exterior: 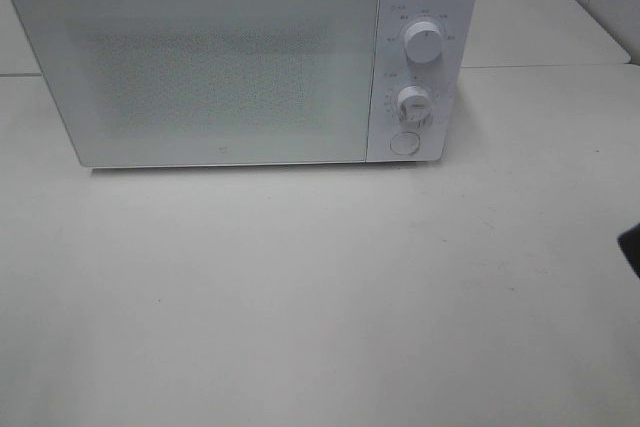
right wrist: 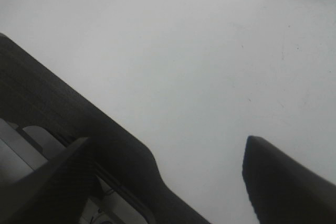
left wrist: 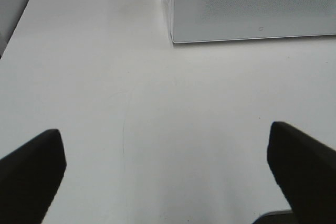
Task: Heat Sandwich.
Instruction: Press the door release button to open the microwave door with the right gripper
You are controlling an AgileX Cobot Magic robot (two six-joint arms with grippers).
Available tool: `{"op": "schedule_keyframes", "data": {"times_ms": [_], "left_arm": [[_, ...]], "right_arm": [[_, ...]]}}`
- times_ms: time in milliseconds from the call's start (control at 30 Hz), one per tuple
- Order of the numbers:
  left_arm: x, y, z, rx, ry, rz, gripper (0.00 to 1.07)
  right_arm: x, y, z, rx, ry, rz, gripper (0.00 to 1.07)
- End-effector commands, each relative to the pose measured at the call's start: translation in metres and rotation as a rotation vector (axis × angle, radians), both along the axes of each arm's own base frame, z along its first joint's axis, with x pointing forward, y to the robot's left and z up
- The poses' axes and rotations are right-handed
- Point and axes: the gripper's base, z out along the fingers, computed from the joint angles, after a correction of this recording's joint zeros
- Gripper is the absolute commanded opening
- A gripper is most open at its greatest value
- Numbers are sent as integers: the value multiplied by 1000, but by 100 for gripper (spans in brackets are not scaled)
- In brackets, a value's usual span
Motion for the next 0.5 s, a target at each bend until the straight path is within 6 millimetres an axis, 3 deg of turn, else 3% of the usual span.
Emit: {"op": "schedule_keyframes", "data": {"times_ms": [33, 100, 233, 500], "left_arm": [[-3, 0, 0, -3, -33, -1, 103], [-3, 0, 0, -3, -33, -1, 103], [-3, 0, 0, -3, -33, -1, 103], [-3, 0, 0, -3, -33, -1, 103]], "right_arm": [[-19, -12, -5, 21, -35, -38, 76], [-24, -15, -8, 30, -48, -60, 76], [-53, -36, -21, 63, -159, -205, 76], [-77, -46, -41, 100, -246, -326, 75]]}}
